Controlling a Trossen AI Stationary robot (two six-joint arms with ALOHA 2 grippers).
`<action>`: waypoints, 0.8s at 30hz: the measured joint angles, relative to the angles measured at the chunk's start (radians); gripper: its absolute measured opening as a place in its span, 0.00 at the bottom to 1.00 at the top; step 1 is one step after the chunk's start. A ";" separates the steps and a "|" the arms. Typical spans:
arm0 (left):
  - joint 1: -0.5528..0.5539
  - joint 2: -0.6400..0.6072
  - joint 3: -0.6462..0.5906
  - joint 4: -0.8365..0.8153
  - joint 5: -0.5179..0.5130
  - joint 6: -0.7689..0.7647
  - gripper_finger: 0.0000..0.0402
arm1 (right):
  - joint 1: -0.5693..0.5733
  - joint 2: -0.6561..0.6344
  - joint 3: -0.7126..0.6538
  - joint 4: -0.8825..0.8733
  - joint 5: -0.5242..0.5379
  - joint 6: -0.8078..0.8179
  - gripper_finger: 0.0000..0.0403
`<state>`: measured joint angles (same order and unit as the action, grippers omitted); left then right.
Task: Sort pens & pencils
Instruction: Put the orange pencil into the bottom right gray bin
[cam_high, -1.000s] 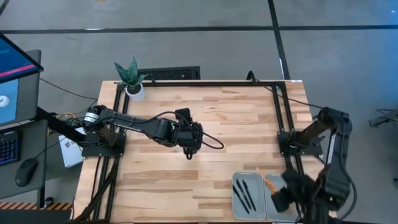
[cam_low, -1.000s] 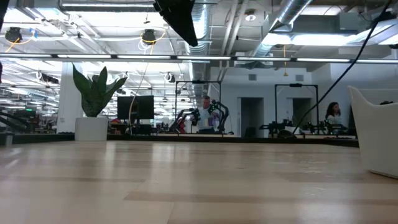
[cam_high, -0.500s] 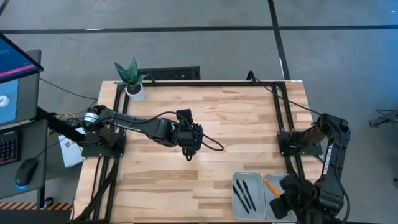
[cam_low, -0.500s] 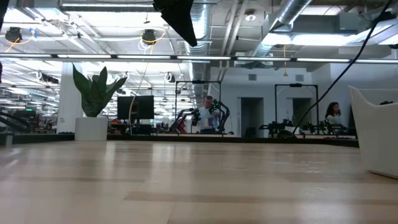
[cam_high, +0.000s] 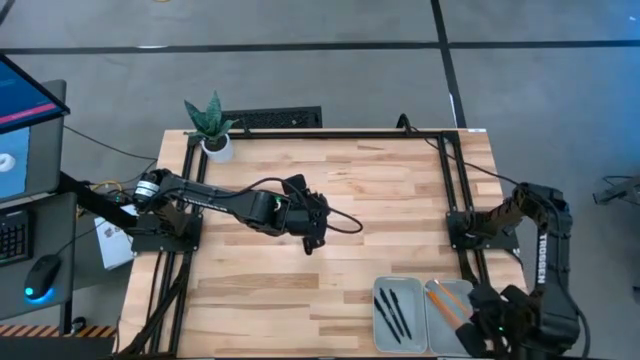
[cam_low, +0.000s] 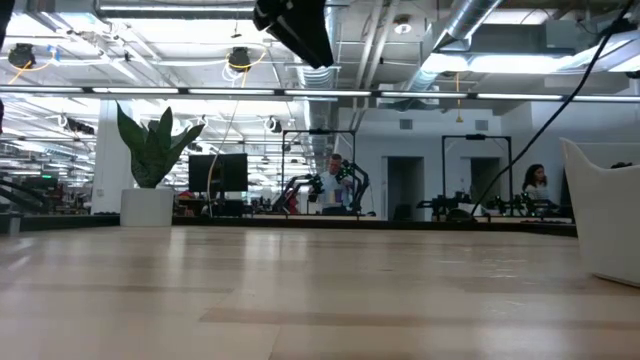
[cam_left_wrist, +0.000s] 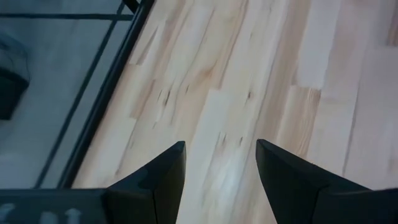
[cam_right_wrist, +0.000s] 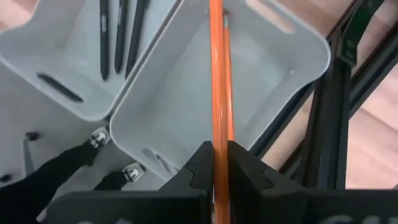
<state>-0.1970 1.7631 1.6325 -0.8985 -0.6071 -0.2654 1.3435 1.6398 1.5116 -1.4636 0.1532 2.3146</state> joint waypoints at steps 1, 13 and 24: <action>0.001 0.000 0.000 0.006 0.000 -0.012 0.47 | 0.009 0.001 0.000 0.007 -0.002 0.000 0.13; 0.001 0.000 0.000 0.026 -0.008 -0.125 0.47 | 0.065 0.000 -0.033 0.040 0.004 -0.001 0.13; 0.001 0.000 0.000 0.026 -0.001 -0.128 0.47 | 0.067 0.001 -0.192 0.201 0.017 -0.007 0.13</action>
<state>-0.1959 1.7634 1.6325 -0.8726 -0.6083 -0.3935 1.4105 1.6406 1.3200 -1.2628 0.1706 2.3076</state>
